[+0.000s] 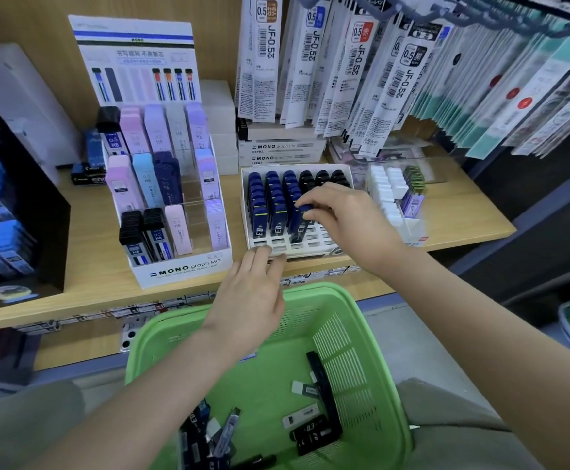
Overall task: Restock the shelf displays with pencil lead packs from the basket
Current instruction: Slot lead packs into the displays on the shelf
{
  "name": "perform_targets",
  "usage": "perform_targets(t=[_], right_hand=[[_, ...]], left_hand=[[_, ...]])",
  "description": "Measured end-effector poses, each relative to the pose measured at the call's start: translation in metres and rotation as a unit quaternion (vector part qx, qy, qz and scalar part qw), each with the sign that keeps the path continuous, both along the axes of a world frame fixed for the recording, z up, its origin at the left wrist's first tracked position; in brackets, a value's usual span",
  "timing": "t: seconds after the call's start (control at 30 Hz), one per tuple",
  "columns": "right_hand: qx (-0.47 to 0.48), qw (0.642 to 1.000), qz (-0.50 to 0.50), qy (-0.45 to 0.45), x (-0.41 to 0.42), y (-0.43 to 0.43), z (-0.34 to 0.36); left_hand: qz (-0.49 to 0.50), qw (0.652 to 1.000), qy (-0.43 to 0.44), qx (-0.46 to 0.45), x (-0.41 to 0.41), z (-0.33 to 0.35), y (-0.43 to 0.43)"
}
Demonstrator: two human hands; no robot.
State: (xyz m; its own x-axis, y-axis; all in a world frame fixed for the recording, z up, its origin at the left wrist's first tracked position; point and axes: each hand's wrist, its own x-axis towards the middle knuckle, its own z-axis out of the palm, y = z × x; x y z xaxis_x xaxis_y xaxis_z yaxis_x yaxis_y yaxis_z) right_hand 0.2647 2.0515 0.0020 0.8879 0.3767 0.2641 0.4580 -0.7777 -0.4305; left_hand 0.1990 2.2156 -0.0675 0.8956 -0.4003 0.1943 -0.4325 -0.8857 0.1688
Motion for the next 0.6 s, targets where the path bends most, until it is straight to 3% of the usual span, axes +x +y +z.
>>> perform_targets(t=[0.1, 0.3, 0.47, 0.6], right_hand=[[-0.007, 1.000, -0.006, -0.010, 0.002, 0.001, -0.001], [0.002, 0.999, 0.002, 0.040, -0.001, 0.001, -0.002], [-0.013, 0.999, -0.011, -0.032, 0.001, 0.001, -0.008], [-0.040, 0.999, -0.014, -0.033, 0.001, 0.005, -0.010]], left_hand=[[-0.008, 0.999, 0.028, -0.014, 0.003, 0.003, 0.005], [-0.016, 1.000, -0.011, 0.010, 0.010, 0.006, 0.016], [-0.017, 0.999, -0.046, -0.001, 0.018, 0.018, 0.020], [-0.003, 0.996, -0.089, -0.013, 0.027, 0.031, 0.022]])
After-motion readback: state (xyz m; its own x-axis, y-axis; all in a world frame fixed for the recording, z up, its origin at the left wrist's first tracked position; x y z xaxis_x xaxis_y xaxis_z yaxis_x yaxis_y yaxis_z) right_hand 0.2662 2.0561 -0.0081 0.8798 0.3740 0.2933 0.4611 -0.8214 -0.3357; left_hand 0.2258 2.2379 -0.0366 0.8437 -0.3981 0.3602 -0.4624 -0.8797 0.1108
